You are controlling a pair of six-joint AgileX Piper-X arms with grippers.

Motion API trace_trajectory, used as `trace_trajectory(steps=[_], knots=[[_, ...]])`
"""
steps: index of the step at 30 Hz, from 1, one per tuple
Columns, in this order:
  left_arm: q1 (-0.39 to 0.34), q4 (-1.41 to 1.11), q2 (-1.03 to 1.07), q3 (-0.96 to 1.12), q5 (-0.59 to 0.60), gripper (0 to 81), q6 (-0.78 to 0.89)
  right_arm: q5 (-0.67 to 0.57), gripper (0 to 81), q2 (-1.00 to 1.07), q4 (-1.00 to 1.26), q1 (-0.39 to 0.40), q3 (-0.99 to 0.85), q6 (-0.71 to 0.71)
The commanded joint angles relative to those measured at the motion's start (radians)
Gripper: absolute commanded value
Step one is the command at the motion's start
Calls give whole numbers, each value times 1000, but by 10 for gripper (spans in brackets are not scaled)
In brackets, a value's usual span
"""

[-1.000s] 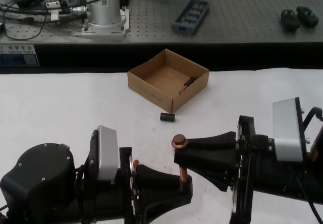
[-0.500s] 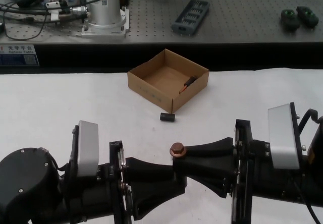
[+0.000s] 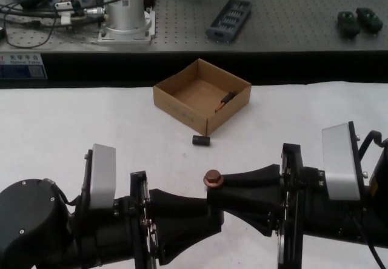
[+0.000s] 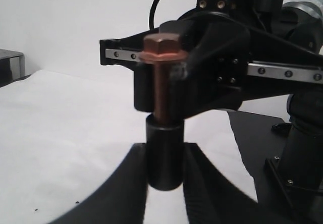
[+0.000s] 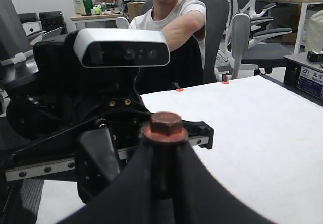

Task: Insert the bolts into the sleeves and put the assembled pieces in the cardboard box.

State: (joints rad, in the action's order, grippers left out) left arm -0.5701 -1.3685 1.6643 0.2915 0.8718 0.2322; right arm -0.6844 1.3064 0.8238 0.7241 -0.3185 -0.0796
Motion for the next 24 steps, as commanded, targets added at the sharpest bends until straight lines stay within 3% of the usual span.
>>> trace_trajectory(steps=[1,4,9,11,14,24], knots=[[3,-77,-15,6,16,6,10,24,18,4,-32,-3,0,-5],[3,-69,-15,6,16,6,10,24,173,4,-32,-3,-3,-23],[3,-68,-15,6,16,6,10,6,546,4,-32,-3,-3,-9],[3,-64,-15,6,16,6,10,-7,629,4,-32,-3,-3,-9],[3,-46,-15,6,16,6,4,-7,668,4,-32,-3,-3,-9],[3,-5,-15,6,-34,6,-33,-16,667,4,36,-3,-3,-86]])
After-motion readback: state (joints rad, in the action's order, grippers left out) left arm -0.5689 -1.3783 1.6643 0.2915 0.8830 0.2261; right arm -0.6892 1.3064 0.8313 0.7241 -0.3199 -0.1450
